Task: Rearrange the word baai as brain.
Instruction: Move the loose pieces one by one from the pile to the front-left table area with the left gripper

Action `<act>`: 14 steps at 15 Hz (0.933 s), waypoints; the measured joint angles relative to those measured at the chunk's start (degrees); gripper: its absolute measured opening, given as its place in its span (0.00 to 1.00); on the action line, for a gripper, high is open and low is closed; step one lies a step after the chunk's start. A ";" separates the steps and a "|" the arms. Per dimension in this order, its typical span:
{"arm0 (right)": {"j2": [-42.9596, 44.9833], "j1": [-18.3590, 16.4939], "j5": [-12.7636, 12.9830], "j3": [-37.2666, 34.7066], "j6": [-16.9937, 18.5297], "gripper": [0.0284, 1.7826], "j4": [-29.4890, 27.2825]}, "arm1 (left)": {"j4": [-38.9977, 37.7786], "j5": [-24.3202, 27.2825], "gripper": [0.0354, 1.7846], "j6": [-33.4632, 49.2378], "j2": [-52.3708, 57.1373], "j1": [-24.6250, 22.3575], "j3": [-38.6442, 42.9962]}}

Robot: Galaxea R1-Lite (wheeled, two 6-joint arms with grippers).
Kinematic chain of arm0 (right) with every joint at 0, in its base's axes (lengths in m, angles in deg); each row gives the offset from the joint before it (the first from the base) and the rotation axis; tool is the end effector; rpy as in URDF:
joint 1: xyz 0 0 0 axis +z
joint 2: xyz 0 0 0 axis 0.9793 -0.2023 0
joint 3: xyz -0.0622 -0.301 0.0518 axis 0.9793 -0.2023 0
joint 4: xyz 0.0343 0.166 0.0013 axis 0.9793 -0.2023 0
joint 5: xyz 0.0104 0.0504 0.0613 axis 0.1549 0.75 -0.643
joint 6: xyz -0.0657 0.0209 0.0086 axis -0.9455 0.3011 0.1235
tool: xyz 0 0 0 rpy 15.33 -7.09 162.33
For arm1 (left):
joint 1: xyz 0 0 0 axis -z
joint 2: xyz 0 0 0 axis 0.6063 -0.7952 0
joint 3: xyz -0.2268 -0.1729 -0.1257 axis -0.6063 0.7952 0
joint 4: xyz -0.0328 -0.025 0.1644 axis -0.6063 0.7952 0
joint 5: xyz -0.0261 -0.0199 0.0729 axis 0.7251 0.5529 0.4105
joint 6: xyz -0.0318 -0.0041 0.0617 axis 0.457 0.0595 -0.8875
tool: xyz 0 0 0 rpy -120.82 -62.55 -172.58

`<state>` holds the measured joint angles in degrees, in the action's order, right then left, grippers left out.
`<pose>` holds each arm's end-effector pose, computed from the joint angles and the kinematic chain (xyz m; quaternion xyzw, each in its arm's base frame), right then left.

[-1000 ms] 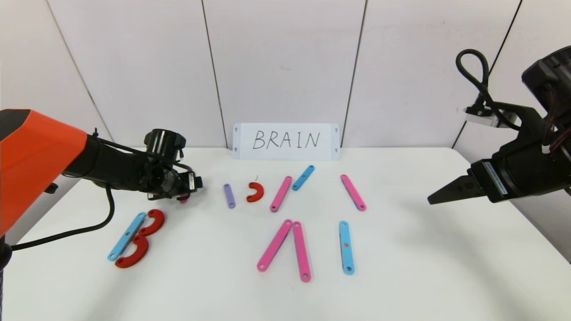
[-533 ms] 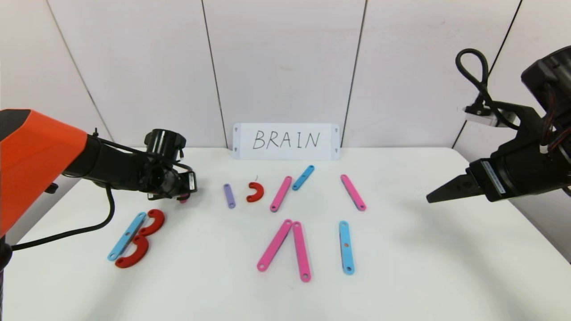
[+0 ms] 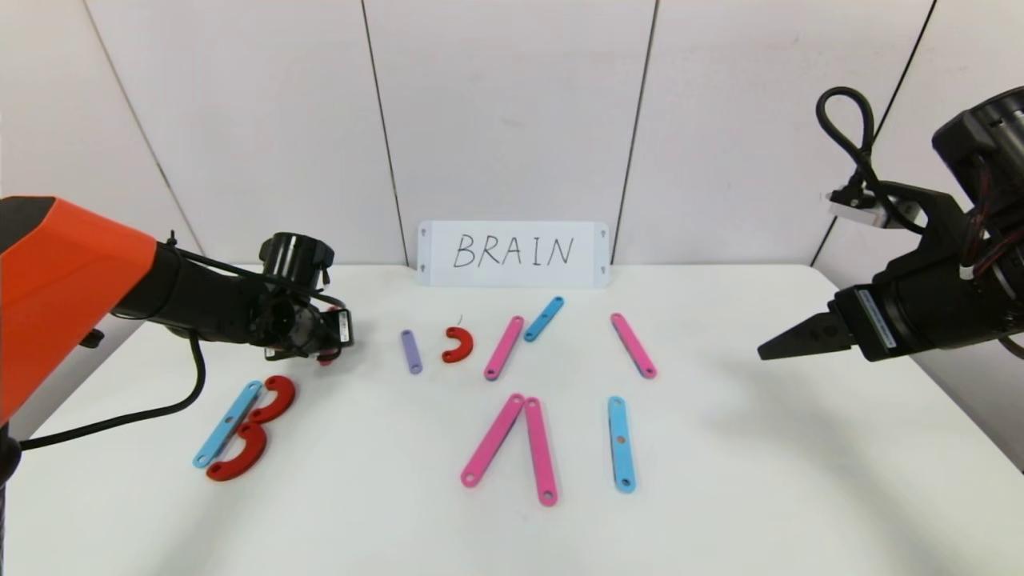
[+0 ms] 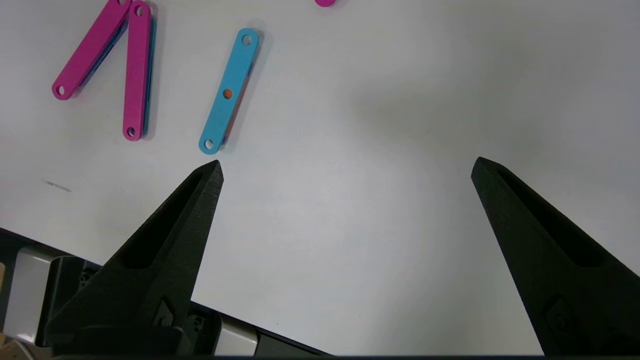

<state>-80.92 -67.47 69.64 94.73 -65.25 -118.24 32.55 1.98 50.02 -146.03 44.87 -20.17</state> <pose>0.2461 0.0608 0.2328 -0.0015 0.4570 0.1704 0.8730 0.4280 -0.0429 0.0975 -0.0831 0.3617 0.0877 0.9244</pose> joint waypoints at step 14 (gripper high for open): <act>0.44 -0.09 0.01 0.11 -0.11 0.98 0.04 | 0.37 0.04 0.13 -2.43 13.46 4.38 9.25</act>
<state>-80.48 -67.55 69.65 94.84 -65.35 -118.20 32.91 2.02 47.59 -132.57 49.25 -10.92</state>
